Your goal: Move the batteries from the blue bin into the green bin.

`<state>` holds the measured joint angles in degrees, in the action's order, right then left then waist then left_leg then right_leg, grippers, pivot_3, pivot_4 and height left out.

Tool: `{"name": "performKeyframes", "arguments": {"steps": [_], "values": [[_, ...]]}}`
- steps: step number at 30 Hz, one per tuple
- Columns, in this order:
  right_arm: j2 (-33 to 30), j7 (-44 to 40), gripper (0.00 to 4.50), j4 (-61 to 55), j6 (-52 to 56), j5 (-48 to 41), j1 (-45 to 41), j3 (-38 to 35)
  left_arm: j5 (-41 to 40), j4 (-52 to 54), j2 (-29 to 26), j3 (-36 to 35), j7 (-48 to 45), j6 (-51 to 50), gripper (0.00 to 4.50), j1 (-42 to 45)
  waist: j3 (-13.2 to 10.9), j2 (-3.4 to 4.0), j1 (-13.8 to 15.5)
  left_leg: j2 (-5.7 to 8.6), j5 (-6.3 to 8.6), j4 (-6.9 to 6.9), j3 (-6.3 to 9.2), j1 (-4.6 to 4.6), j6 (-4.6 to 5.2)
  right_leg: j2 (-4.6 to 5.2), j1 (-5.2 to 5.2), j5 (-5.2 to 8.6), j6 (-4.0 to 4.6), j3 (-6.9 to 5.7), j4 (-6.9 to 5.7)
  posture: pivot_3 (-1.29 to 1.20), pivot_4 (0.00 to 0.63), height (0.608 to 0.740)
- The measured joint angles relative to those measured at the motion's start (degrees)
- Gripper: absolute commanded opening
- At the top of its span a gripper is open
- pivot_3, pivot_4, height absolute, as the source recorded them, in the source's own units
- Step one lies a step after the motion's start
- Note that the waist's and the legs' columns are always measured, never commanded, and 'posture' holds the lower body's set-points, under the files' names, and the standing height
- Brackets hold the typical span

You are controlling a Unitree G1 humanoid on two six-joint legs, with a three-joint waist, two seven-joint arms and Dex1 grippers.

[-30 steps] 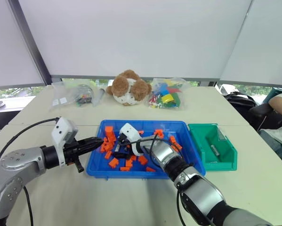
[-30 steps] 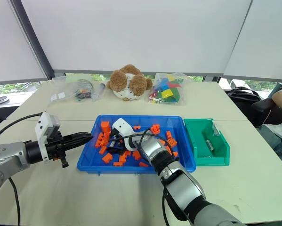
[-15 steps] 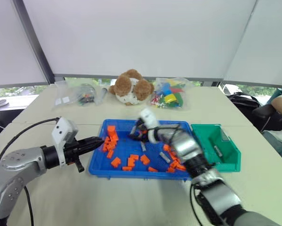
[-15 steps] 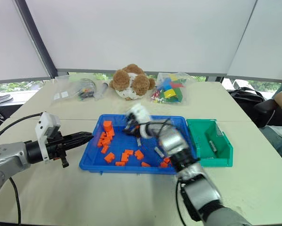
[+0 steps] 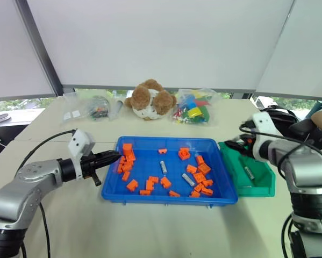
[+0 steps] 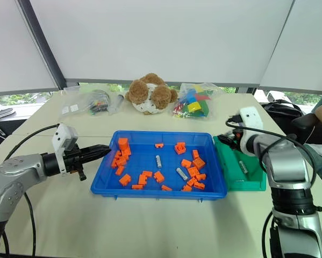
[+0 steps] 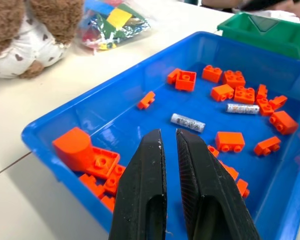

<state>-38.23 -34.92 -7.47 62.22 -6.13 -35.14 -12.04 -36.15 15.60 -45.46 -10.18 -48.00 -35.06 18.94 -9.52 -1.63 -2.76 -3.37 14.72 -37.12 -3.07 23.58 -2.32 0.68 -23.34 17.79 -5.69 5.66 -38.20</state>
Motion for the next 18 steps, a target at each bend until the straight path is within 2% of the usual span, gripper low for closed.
{"name": "performKeyframes", "arguments": {"steps": [10,18], "values": [[-1.85,2.29,2.2,-0.34,1.11,-2.63,7.1,-2.35,1.38,-1.86,0.71,0.69,-2.22,0.62,0.43,2.18,0.0,0.0,0.21,0.01,0.0,-0.03,0.02,0.0,0.0,0.01,0.03,0.0,-0.01,0.01,0.01,0.0,0.15,0.74],[-4.1,2.0,2.2,-0.37,0.99,-4.75,10.19,-2.34,-4.89,0.45,0.8,-0.11,-5.05,-2.71,0.43,4.81,0.0,0.0,0.18,0.01,0.0,-0.03,0.05,0.0,0.0,-0.01,0.05,0.0,-0.02,0.0,0.0,0.0,0.15,0.74]]}}
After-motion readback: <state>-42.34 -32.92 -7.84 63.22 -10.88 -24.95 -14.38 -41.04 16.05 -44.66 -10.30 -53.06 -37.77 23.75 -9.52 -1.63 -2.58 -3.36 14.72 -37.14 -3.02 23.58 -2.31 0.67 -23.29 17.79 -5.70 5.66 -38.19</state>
